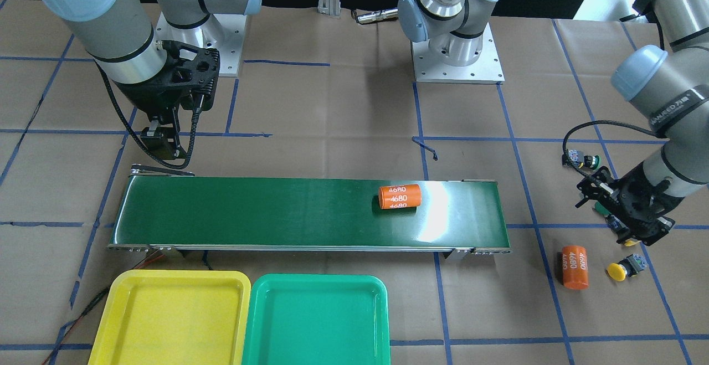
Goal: Sort buttons by color to trays
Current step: 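Reach the left gripper to the yellow-capped button and grasp it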
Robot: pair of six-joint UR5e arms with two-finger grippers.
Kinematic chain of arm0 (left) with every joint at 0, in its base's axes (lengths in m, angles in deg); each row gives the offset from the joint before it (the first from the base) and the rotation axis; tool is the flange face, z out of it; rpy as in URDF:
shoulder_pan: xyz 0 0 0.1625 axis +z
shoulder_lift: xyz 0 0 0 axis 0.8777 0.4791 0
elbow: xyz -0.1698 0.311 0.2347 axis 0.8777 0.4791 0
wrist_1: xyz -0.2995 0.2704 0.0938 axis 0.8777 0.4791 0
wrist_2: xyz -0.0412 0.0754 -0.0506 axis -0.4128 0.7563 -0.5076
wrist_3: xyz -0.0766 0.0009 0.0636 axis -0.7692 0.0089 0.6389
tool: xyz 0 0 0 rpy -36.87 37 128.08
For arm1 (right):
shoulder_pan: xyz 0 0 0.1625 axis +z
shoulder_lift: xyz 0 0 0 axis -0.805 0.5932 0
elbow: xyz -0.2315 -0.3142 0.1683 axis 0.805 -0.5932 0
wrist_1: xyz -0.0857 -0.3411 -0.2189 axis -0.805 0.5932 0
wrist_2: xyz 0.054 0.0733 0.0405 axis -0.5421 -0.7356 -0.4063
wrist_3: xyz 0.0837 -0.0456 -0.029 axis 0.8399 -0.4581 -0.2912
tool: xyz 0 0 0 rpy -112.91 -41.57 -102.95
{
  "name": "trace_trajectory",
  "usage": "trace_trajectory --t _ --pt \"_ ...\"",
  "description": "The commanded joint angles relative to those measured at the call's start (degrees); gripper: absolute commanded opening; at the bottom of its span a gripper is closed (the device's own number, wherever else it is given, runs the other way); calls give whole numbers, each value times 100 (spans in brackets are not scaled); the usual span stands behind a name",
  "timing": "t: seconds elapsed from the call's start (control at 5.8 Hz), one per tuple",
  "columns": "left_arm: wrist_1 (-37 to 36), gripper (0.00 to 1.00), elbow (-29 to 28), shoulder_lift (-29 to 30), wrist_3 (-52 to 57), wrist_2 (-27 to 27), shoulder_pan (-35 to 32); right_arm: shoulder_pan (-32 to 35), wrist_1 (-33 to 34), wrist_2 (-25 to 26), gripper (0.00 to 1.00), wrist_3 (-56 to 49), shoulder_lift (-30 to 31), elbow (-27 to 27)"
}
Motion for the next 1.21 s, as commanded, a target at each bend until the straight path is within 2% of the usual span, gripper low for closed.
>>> trace_trajectory --t 0.0,0.35,0.69,1.04 --pt "-53 98 -493 471 874 4 197 98 16 46 100 -49 -34 18" --pt "226 98 -1529 1393 2121 -5 433 344 182 29 100 -23 -69 27" --pt "184 98 -1710 1870 3063 3 592 703 646 11 100 56 -209 54" --pt "131 97 -1640 2117 3138 -49 776 758 736 -6 100 222 -263 54"
